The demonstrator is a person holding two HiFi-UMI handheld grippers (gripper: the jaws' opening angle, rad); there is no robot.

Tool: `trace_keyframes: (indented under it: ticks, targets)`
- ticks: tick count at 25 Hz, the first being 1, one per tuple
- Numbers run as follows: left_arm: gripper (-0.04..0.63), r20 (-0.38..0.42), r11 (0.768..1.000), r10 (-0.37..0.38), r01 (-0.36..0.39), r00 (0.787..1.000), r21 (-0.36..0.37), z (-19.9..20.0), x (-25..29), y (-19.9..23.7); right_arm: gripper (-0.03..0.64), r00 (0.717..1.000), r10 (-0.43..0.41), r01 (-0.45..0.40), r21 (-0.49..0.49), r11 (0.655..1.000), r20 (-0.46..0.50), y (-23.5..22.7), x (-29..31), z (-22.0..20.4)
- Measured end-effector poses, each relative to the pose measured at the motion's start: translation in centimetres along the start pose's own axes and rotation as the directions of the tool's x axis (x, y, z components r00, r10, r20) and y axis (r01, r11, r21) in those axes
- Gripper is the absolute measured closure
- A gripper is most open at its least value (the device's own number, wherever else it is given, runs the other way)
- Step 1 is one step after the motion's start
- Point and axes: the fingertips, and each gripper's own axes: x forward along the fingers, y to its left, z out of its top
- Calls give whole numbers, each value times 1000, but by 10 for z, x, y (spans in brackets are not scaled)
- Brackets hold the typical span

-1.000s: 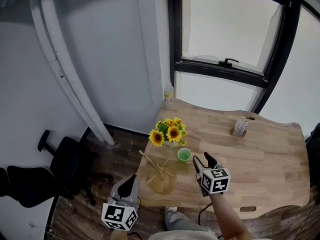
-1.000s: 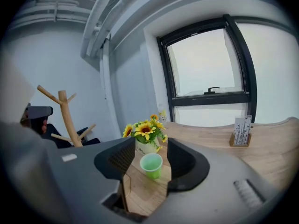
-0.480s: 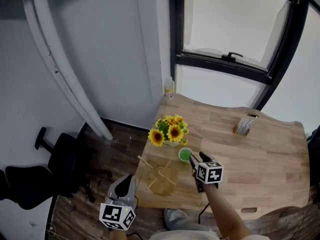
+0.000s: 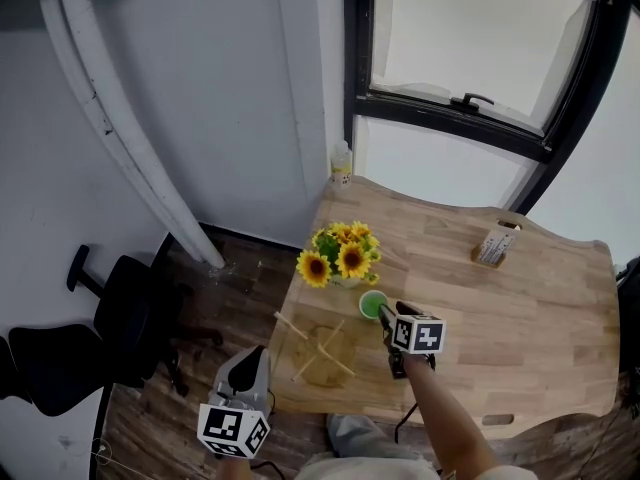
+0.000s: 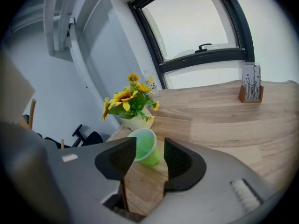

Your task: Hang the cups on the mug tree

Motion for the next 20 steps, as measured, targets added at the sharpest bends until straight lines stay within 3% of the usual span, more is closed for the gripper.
trace_keyframes:
  ticks: [6, 11, 16, 19, 20]
  targets:
    - [591, -8, 1000, -1, 1, 1000, 0, -2, 4, 0, 426, 998, 33, -28, 110, 994, -46, -5, 10, -13]
    - [591, -18, 1000, 0, 0, 1000, 0, -7, 5, 0, 454, 997, 58, -50, 130, 990, -60, -3, 13, -19]
    - [591, -24, 1000, -1, 1, 1000, 5, -9, 6, 0, 504, 995, 80, -70, 159, 985, -60, 0, 14, -19]
    - [591, -22, 1000, -3, 3, 1000, 8, -8, 6, 1, 597, 994, 69, -58, 138, 989, -81, 0, 13, -24]
    - [591, -21, 1000, -3, 3, 1000, 10, -7, 5, 1, 597, 994, 69, -57, 128, 990, -88, 1, 13, -25]
